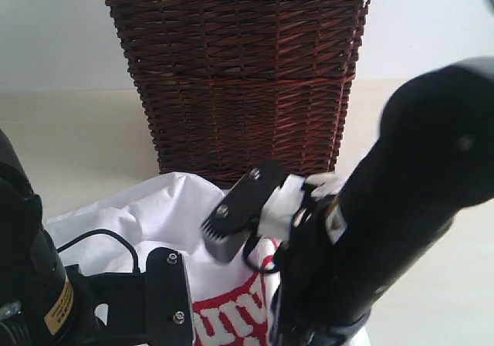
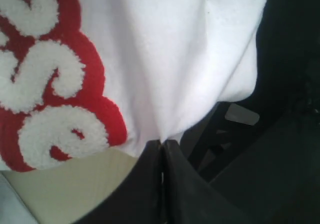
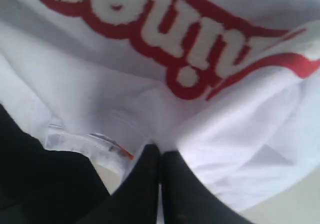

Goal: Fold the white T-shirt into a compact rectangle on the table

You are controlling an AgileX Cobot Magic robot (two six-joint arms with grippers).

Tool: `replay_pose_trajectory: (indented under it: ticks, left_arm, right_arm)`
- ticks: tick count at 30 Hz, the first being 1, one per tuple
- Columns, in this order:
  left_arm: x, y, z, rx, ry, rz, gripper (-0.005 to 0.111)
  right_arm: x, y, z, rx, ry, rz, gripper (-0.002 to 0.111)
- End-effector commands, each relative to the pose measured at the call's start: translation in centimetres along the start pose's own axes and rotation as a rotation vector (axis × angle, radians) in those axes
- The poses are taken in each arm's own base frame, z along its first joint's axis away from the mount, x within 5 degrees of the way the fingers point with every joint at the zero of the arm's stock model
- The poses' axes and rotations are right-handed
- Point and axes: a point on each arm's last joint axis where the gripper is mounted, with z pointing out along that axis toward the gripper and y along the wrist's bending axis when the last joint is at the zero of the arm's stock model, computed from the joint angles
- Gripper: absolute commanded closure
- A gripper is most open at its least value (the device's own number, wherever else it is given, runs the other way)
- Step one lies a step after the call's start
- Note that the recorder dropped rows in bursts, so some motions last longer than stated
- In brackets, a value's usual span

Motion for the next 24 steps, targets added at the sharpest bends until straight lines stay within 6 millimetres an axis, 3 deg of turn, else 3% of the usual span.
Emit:
replay_pose_trajectory:
  ticks: [1, 6, 10, 14, 15, 20, 22, 24]
  left_arm:
    - [0.3, -0.2, -0.1, -0.001, 0.009, 0.008, 0.107]
    - [0.9, -0.3, -0.2, 0.016, 0.083, -0.002, 0.107]
    - [1.1, -0.1, -0.1, -0.011, 0.096, -0.002, 0.107]
    - [1.2, 0.0, 0.0, -0.016, 0.105, 0.001, 0.107]
    - [1.3, 0.1, 0.1, -0.020, 0.109, -0.004, 0.107]
    - [1.8, 0.7, 0.4, -0.054, 0.132, -0.033, 0.107]
    - [1.6, 0.8, 0.3, -0.062, 0.111, -0.032, 0.107]
    - [1.4, 1.0, -0.1, -0.104, 0.047, -0.029, 0.107]
  right_arm:
    - [-1.5, 2.1, 3.6, -0.031, -0.017, -0.040, 0.108]
    - [-1.7, 2.4, 6.9, -0.058, 0.075, -0.036, 0.105]
    - [-1.1, 1.8, 6.8, -0.002, 0.144, -0.049, 0.083]
    - [-1.0, 1.6, 5.1, 0.056, 0.112, -0.038, 0.058]
    - [-0.7, 1.5, 3.9, 0.086, 0.109, -0.033, 0.051]
    - [0.8, 1.2, -0.6, 0.213, 0.082, 0.031, 0.051]
    - [2.2, 0.3, -3.0, 0.354, -0.014, 0.078, 0.056]
    - [3.9, -0.6, -4.1, 0.472, -0.087, 0.192, 0.058]
